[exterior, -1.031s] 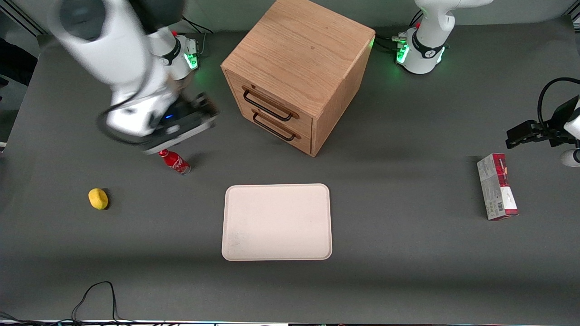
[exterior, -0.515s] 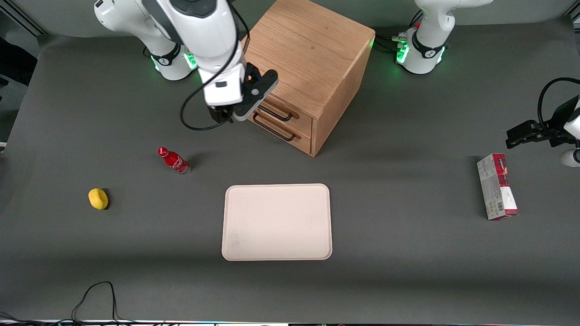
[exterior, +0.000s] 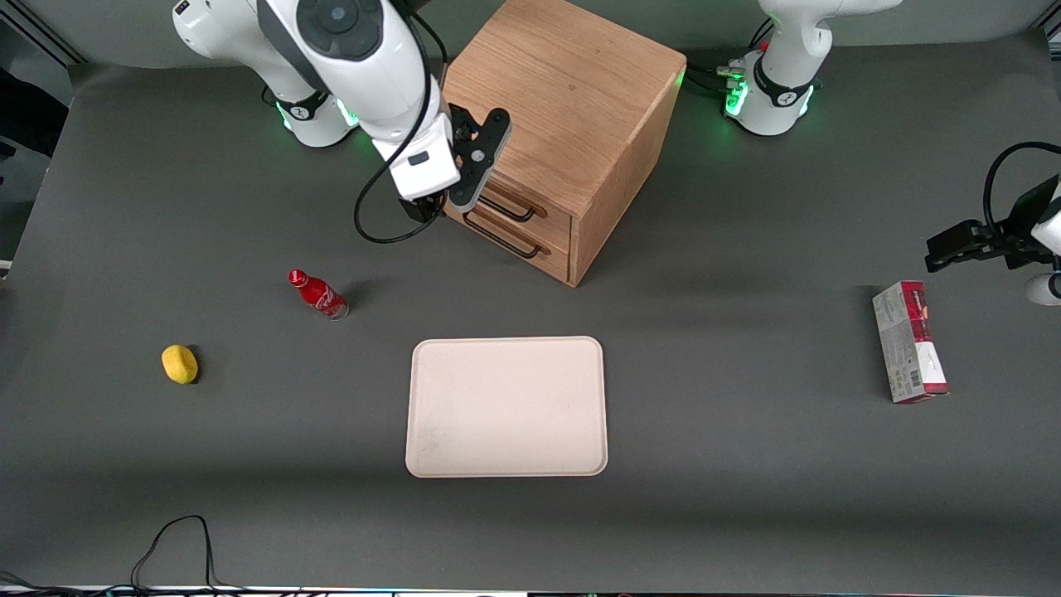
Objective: Open upper drawer
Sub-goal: 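Move the right gripper to the black handle of the upper drawer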
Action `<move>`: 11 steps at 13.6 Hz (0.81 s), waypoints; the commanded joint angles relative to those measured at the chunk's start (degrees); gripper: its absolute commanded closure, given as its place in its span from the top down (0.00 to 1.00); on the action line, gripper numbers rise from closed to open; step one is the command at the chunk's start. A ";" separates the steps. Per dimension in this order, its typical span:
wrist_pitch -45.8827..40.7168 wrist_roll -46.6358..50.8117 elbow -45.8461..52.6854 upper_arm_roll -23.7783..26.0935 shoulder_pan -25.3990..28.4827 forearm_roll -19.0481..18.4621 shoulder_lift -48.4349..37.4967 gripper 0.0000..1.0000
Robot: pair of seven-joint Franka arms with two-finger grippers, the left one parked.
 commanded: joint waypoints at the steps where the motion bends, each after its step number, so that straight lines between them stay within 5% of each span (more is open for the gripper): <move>1: 0.95 -0.57 -3.96 -0.57 0.27 2.05 -1.82 1.00; 11: 15.27 1.19 -18.65 -0.57 1.68 3.37 -5.07 1.00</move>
